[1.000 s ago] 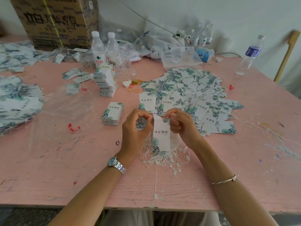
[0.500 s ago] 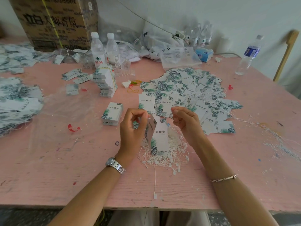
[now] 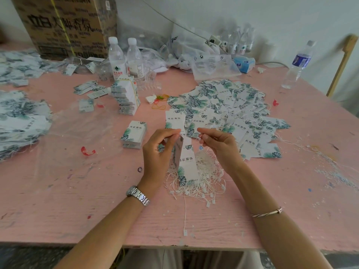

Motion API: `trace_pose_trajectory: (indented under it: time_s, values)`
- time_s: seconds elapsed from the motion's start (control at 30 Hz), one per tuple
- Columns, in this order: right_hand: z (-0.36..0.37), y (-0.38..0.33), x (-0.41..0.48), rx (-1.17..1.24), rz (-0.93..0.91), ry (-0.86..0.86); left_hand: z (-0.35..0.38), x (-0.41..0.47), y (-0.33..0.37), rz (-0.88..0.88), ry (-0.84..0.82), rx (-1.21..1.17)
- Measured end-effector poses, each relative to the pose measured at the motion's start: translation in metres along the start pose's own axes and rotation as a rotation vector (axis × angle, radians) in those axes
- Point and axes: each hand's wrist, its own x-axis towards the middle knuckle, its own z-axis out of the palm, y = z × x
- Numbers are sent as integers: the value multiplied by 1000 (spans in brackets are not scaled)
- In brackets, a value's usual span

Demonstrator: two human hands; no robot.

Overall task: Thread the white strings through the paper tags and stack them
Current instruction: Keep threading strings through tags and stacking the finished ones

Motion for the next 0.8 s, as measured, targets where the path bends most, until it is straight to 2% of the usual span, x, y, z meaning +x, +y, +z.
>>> trace_pose_trajectory:
  time_s: [0.5,0.8]
  values:
    - [11,-7,-6,59,-70,-108,6,-4,1,-122,-84,7]
    - [11,-8,-7,71,-110,-125,7,-5,-3,-101,-108,7]
